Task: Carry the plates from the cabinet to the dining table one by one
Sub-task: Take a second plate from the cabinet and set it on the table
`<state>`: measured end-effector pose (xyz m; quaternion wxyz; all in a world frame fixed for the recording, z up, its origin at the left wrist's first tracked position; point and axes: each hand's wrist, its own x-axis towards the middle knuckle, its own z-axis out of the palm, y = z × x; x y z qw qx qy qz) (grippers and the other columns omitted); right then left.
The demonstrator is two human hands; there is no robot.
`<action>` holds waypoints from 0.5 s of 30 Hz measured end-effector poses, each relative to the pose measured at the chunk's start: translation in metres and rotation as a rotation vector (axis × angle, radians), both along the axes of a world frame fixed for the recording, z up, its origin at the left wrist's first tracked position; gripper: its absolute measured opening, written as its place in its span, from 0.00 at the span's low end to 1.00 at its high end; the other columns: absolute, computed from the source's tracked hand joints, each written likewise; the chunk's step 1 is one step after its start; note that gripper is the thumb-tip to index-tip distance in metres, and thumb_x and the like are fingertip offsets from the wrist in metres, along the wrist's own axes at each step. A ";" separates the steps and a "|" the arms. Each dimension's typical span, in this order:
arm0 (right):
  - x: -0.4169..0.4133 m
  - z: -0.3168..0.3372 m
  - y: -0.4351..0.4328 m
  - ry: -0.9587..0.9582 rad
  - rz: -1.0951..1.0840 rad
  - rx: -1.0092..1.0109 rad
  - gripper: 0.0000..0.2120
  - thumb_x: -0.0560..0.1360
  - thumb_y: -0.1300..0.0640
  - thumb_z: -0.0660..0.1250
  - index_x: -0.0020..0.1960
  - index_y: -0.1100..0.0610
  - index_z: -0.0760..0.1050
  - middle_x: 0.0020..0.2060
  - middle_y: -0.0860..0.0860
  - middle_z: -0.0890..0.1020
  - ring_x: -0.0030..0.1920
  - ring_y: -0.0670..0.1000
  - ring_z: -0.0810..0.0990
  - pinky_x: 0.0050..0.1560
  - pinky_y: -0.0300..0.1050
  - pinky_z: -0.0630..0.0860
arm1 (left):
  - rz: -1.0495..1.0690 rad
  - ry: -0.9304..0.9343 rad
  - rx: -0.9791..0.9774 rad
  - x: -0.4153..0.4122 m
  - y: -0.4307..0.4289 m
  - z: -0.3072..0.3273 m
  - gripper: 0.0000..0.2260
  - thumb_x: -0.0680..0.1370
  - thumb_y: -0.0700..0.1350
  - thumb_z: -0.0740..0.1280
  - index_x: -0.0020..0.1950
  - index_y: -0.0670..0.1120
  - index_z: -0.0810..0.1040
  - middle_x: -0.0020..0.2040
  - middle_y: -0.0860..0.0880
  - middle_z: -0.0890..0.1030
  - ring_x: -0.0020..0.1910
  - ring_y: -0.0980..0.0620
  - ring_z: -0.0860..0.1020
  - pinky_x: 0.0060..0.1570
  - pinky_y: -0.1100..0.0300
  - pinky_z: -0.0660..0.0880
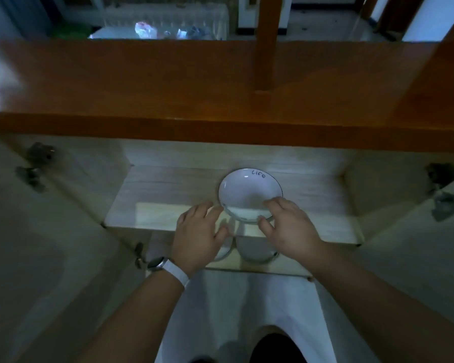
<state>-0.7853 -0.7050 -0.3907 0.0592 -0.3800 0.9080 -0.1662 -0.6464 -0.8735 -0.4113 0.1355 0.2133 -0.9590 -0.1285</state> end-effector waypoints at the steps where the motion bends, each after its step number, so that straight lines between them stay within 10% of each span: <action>1: -0.009 -0.016 -0.004 0.020 -0.003 -0.014 0.23 0.75 0.44 0.58 0.62 0.57 0.75 0.58 0.53 0.77 0.61 0.58 0.73 0.58 0.52 0.72 | -0.005 0.029 -0.014 -0.009 -0.006 -0.015 0.22 0.73 0.56 0.58 0.61 0.49 0.79 0.60 0.45 0.79 0.59 0.42 0.77 0.55 0.47 0.72; 15: -0.087 -0.134 -0.017 0.156 -0.221 -0.134 0.22 0.76 0.49 0.61 0.65 0.59 0.72 0.60 0.57 0.75 0.60 0.61 0.72 0.56 0.54 0.73 | 0.018 0.051 -0.040 -0.090 -0.071 -0.125 0.25 0.76 0.61 0.56 0.66 0.49 0.75 0.59 0.46 0.80 0.56 0.42 0.76 0.50 0.51 0.74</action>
